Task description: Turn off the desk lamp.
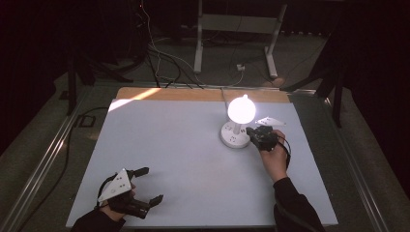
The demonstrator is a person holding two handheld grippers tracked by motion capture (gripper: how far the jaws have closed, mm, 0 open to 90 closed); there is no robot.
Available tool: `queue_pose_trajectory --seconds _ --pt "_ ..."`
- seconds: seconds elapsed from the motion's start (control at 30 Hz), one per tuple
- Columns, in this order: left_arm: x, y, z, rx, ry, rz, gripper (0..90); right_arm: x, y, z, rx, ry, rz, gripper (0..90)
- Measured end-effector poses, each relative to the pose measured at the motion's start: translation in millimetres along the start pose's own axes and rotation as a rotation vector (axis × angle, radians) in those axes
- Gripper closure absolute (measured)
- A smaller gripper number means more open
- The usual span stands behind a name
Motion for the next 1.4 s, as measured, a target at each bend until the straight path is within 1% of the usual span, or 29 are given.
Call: queue_pose_trajectory --seconds 0.4,0.63,0.97,1.03,1.2,1.33,1.4 --pt "0.0 0.0 -0.1 0.0 0.0 0.0 0.4 1.7 -1.4 1.8 0.008 0.005 0.001 89.6" --pt "-0.2 -0.2 -0.2 -0.001 -0.001 0.003 0.4 8.0 -3.6 7.1 0.017 0.024 0.0 89.7" --pt "-0.3 -0.2 -0.4 -0.001 0.0 0.005 0.4 16.9 -1.7 14.5 0.018 0.052 -0.003 89.7" --pt "-0.3 -0.3 -0.5 0.0 0.0 0.006 0.4 18.3 -1.0 16.5 0.019 0.056 -0.013 89.6" --pt "-0.3 -0.2 -0.5 0.0 0.0 0.005 0.4 20.8 1.1 19.3 0.018 0.068 -0.019 89.6" --pt "-0.3 -0.3 -0.6 0.0 0.0 0.007 0.4 21.7 0.5 19.8 0.014 0.071 -0.016 89.6" --pt "-0.2 -0.4 -0.4 0.0 -0.001 0.003 0.4 21.9 0.8 20.0 0.02 0.068 -0.019 89.7"
Point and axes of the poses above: each handheld gripper's, and its own axes: z roughly forward along the jaws, x roughly out of its underside, y roughly to its left, the point moved 9 cm from there along z, roughly forward along the jaws, and after that the axes turned 3 degrees about -z, right-handed, at the moved point
